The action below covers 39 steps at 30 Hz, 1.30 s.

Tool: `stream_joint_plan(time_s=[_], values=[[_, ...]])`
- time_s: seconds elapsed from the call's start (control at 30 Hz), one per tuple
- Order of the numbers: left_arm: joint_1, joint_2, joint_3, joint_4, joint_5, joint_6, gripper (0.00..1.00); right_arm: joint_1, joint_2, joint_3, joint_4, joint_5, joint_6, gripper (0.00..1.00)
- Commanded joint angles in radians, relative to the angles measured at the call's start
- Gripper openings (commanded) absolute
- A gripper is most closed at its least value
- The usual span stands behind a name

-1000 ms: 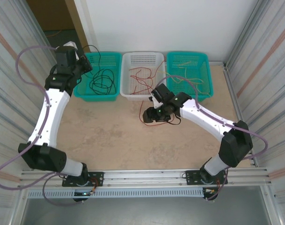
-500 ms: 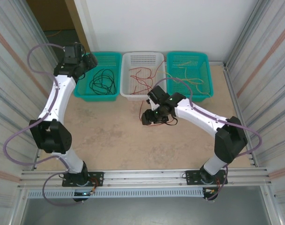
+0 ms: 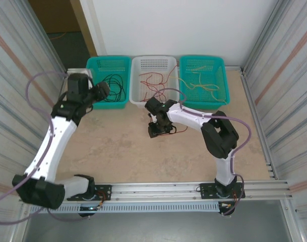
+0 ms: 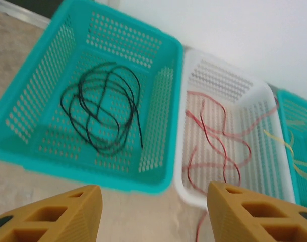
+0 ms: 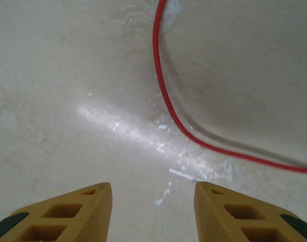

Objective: Untangle the cables

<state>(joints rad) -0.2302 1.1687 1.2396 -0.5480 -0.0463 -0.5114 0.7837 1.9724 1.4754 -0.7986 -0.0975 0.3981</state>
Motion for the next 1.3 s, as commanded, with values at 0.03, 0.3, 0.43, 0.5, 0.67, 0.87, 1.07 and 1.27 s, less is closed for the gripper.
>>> stream_joint_plan(time_s=[0.03,0.3,0.43,0.5,0.67,0.87,1.07,1.27], values=[[-0.046,-0.115,-0.137,-0.009,0.039,-0.048,0.56,0.003,0.086,0.078,-0.024,0.05,-0.057,0.49],[-0.112,-0.269,-0.28,-0.003,0.076,-0.104,0.55,0.005,0.184,0.118,-0.019,0.055,-0.08,0.31],[-0.127,-0.259,-0.283,0.018,0.102,-0.107,0.55,0.019,0.153,0.098,-0.005,0.071,-0.079,0.05],[-0.132,-0.248,-0.278,0.036,0.114,-0.11,0.55,0.021,0.107,0.068,0.008,0.078,-0.064,0.0],[-0.156,-0.23,-0.278,0.128,0.174,-0.113,0.56,0.02,-0.165,-0.065,0.094,-0.083,-0.036,0.0],[-0.253,-0.23,-0.335,0.402,0.272,-0.095,0.59,-0.039,-0.508,-0.093,0.216,-0.262,0.103,0.0],[-0.403,-0.211,-0.382,0.748,0.292,-0.047,0.67,-0.18,-0.638,-0.07,0.428,-0.447,0.313,0.0],[-0.537,-0.089,-0.279,0.792,0.298,0.086,0.73,-0.244,-0.668,-0.026,0.647,-0.529,0.511,0.0]])
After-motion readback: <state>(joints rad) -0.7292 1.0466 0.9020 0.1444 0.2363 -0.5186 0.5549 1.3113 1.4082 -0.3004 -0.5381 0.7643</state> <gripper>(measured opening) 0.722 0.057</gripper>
